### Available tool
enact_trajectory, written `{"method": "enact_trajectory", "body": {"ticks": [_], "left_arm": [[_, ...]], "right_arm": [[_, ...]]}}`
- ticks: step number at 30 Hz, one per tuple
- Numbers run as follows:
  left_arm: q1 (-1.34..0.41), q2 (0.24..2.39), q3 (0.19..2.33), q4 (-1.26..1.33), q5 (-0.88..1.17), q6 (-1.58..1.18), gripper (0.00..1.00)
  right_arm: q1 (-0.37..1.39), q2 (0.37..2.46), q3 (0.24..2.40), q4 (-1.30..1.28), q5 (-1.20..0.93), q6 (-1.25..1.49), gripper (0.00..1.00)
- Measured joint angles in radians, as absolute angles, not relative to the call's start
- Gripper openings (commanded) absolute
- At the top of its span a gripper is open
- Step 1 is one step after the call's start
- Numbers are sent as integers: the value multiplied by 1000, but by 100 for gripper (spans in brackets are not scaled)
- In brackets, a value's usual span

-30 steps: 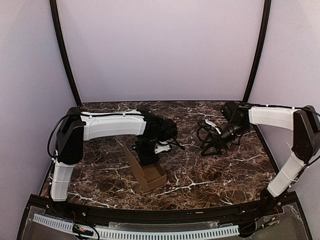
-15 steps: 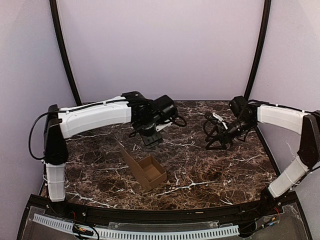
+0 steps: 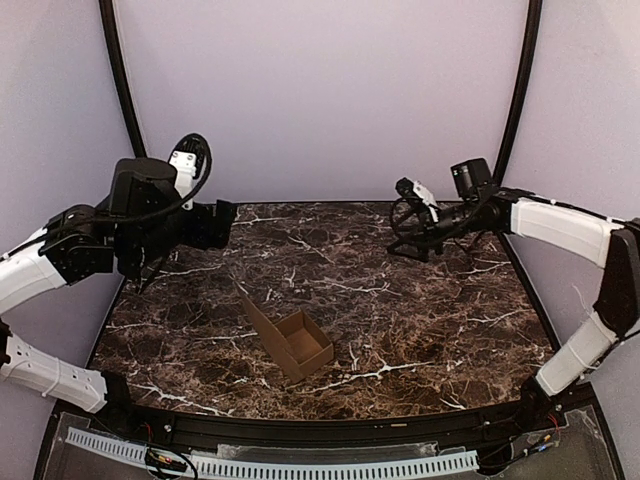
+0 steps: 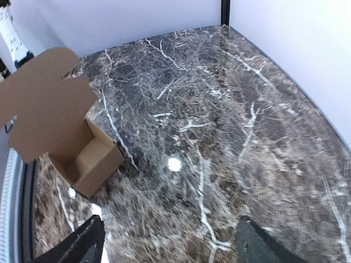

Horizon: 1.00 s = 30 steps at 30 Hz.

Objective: Fold the paper box

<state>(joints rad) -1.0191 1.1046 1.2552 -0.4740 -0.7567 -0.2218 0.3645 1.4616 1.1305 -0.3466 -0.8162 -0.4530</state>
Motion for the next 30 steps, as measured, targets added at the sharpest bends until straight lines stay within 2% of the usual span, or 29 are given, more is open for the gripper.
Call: {"method": "enact_trajectory", "body": {"ticks": [1, 3, 8, 14, 19, 30], "left_arm": [[-1019, 1100, 1226, -492, -731, -248, 85], [-1019, 1084, 1158, -529, -680, -294, 82], [-1019, 981, 1022, -583, -607, -397, 76], [-1019, 881, 1010, -585, -578, -460, 74], [-1019, 871, 1002, -585, -558, -477, 74], [-1019, 850, 992, -585, -558, -482, 73]], "right_arm": [[398, 1533, 1186, -373, -809, -471, 63], [481, 1669, 1311, -428, -785, -509, 57], [669, 1917, 1549, -506, -723, -596, 57], [828, 2124, 1776, -625, -616, -691, 56], [904, 2224, 1875, -711, -545, -768, 49], [951, 2319, 1940, -815, -425, -828, 7]]}}
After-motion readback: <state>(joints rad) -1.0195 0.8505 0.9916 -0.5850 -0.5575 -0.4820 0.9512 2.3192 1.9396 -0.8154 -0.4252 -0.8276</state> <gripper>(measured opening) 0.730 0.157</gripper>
